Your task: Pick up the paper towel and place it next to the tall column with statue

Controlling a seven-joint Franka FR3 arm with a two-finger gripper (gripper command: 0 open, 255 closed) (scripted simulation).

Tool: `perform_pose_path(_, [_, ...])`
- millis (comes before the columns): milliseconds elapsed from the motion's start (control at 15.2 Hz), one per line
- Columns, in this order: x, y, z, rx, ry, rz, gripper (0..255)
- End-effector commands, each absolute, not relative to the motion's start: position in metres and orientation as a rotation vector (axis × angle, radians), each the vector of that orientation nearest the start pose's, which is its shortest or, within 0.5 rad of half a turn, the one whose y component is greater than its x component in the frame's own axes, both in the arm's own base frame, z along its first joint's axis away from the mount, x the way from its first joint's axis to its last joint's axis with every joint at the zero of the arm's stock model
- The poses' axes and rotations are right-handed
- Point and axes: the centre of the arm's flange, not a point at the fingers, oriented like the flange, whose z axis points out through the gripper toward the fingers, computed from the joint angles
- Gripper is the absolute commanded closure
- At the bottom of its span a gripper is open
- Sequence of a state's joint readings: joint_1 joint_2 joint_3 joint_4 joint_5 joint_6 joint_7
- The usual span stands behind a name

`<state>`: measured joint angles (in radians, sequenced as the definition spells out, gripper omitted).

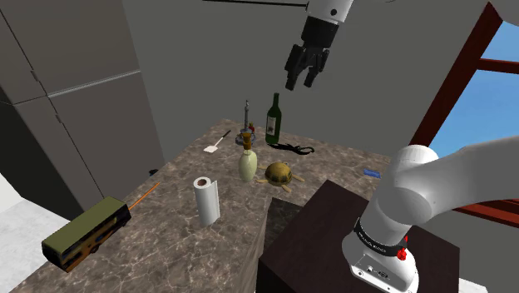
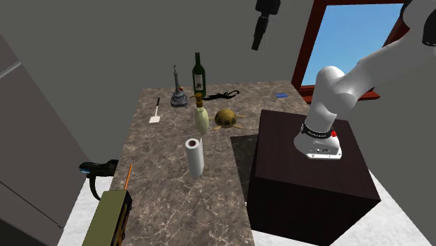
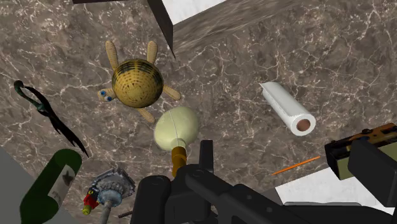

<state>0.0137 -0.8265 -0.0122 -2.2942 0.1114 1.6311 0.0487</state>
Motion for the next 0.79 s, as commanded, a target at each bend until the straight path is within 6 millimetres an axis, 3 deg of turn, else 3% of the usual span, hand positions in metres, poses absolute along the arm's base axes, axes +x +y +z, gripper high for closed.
perform_pose_path(0, [0.301,0.01,0.639,-3.007,0.062,-0.241,0])
perform_pose_path(726, [0.38,0.093,0.54,-3.068,0.071,-0.194,0])
